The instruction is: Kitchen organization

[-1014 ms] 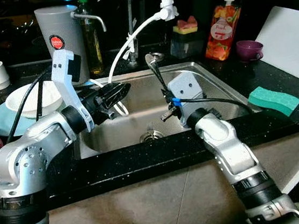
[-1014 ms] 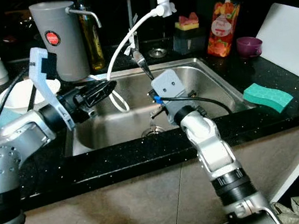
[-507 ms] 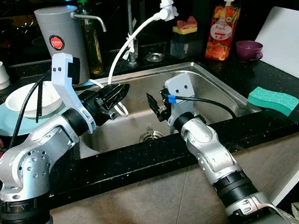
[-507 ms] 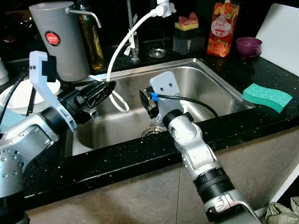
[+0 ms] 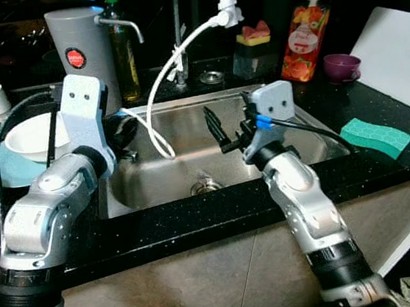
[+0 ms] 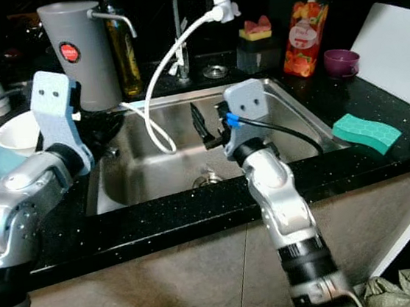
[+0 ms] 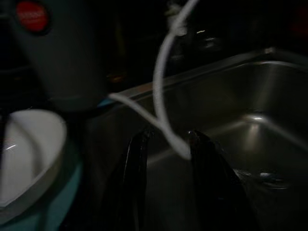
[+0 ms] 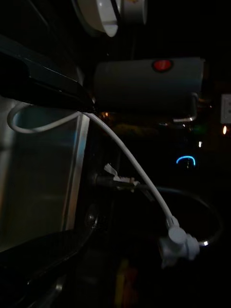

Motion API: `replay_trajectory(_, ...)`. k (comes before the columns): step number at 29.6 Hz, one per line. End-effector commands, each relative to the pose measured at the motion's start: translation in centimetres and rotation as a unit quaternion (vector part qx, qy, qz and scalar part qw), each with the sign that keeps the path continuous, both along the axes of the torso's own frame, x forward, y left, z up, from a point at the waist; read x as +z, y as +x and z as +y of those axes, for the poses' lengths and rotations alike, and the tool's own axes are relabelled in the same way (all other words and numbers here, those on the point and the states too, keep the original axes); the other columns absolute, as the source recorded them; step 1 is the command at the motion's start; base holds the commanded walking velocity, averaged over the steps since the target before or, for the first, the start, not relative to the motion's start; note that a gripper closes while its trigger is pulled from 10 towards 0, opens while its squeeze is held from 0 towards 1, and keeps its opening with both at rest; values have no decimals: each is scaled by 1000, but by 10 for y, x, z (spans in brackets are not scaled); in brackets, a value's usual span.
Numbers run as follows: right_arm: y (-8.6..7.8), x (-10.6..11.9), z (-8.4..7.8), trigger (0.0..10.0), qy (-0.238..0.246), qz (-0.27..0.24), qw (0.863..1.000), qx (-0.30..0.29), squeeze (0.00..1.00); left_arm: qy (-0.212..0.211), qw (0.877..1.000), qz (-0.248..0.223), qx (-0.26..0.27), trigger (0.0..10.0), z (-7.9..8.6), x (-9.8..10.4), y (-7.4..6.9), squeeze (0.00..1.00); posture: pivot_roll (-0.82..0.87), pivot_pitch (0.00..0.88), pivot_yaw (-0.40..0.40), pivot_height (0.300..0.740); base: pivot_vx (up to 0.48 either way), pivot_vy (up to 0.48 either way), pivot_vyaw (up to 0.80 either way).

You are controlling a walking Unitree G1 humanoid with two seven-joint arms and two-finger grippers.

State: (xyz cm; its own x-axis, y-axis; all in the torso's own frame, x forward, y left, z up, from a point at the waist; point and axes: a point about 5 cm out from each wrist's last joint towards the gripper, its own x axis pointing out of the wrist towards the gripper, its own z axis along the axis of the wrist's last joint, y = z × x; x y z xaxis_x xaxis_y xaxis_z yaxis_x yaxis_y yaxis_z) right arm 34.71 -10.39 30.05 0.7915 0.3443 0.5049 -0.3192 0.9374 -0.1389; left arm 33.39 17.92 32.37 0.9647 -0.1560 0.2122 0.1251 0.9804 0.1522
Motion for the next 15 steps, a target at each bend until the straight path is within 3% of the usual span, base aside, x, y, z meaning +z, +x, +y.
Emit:
replay_trajectory(1, -5, 4, -5, 10000, 8, -6, 1000, 4, 0, -9, 998, 6, 64, 10000, 13, -1, 5, 0, 50, 190, -55, 740, 0, 0, 0)
replay_trajectory(3, -9, 7, -7, 10000, 8, -7, 1000, 5, 0, -41, 990, 1, 137, 10000, 30, 2, 11, 0, 48, 189, -55, 740, 0, 0, 0)
replay_trajectory(6, -10, 8, -8, 10000, 8, -7, 1000, 6, 0, -55, 986, 1, 156, 10000, 35, 3, 13, 0, 48, 189, -55, 740, 0, 0, 0)
replay_trajectory(8, -12, 9, -8, 10000, 6, -5, 1000, 7, 0, -79, 976, 1, 201, 10000, 48, 7, 16, 0, 47, 187, -52, 740, 0, 0, 0)
replay_trajectory(15, -14, 10, -8, 10000, 7, -2, 1000, 7, 0, -73, 965, 9, 251, 10000, 59, 2, 16, 0, 47, 187, -52, 740, 0, 0, 0)
